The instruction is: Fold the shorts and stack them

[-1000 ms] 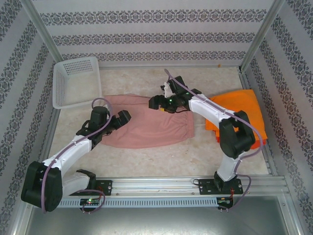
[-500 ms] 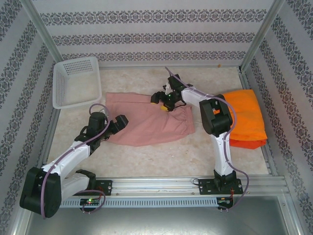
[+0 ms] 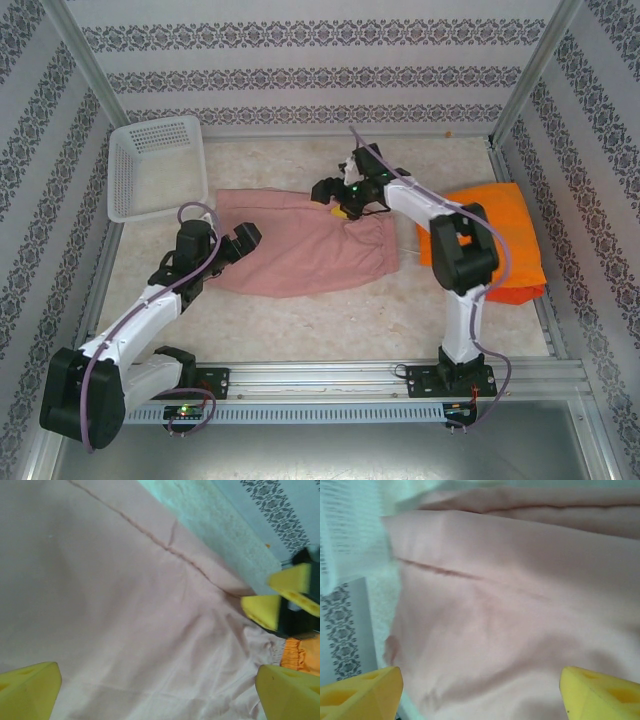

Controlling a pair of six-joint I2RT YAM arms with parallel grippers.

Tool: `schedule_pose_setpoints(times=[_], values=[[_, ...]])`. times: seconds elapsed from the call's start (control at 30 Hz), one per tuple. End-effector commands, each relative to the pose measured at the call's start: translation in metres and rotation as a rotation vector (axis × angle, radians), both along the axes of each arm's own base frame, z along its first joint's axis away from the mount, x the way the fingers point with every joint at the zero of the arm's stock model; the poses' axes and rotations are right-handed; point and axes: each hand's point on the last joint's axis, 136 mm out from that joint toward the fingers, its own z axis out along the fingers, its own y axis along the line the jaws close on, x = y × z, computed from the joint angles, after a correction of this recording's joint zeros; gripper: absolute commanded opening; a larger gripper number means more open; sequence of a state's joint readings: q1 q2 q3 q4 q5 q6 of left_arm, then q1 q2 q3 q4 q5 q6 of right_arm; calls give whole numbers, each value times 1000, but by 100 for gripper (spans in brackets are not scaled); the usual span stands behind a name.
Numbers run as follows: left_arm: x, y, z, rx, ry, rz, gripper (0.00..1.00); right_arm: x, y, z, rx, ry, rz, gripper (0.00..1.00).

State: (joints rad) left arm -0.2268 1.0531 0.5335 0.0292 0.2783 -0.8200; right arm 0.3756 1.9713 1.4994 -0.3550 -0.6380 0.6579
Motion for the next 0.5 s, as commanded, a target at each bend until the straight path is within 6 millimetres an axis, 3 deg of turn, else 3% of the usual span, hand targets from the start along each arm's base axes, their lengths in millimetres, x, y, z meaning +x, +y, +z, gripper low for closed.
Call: schedule_pose_setpoints(times=[0.0,0.1,0.2,0.47], values=[[7,1,-4,-2,-2,2,100,-14,-17,40,-14,-124,-5,82],[9,2,-23,-9,32,11,100,-26,-38,30,-45,-113,-32,82],[11,5,-40,4,65,17,100,-32,-57,8,-65,-65,-64,82],[-5,28,-88,79,174,83,100,-16,-100,-57,-79,59,-169,82]])
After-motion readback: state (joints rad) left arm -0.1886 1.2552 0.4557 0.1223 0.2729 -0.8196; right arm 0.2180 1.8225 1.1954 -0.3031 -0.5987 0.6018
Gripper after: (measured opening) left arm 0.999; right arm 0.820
